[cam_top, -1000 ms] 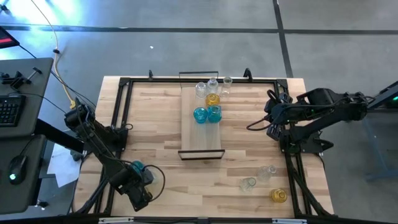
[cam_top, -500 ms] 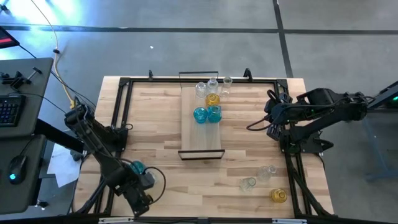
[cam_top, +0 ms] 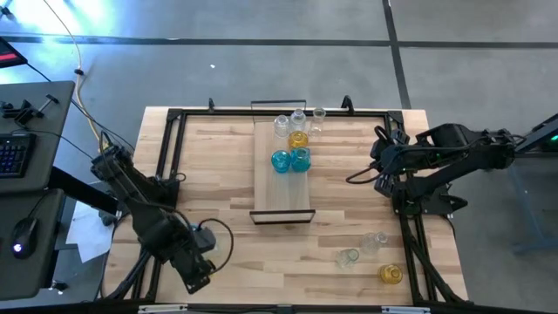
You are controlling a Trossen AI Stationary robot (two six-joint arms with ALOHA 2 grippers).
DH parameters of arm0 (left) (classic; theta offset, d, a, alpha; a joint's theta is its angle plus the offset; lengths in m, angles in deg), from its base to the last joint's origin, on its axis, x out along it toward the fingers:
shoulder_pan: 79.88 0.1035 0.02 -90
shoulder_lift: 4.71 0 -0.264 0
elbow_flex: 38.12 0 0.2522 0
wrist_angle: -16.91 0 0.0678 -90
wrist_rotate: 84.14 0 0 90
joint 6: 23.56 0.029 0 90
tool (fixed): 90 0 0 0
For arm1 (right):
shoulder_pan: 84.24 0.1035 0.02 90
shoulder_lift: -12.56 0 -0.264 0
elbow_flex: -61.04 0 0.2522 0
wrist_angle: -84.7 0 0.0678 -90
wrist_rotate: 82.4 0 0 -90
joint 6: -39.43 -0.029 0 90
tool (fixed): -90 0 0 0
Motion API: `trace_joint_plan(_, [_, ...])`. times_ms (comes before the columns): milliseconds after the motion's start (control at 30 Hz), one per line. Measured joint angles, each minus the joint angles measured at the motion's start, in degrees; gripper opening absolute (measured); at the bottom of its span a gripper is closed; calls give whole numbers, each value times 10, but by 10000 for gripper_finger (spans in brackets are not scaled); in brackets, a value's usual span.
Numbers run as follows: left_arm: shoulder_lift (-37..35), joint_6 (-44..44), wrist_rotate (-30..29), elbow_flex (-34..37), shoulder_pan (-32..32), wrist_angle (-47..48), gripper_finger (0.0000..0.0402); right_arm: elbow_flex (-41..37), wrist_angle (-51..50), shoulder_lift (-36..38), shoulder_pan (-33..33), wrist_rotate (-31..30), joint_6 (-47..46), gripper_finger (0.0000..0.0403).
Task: Sort vases onto shelf
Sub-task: Put the bottom left yellow flower vase on the shelf aligned with the other yellow flower vase
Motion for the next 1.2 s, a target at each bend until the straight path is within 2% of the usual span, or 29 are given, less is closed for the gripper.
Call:
trace_joint_plan(367, [0, 75, -56, -102, 75, 95, 146, 0, 0, 0, 0, 0, 0, 0])
trace_joint_plan(500, [0, 117, -60, -122, 113, 125, 145, 0, 0, 0, 0, -4, 0, 0])
trace_joint_plan(867, [-5, 252, -65, -141, 211, 124, 145, 0, 0, 0, 0, -6, -13, 0])
trace_joint_plan(1200, [-51, 266, -73, -141, 240, 125, 145, 0, -2, 0, 0, -7, -19, 0])
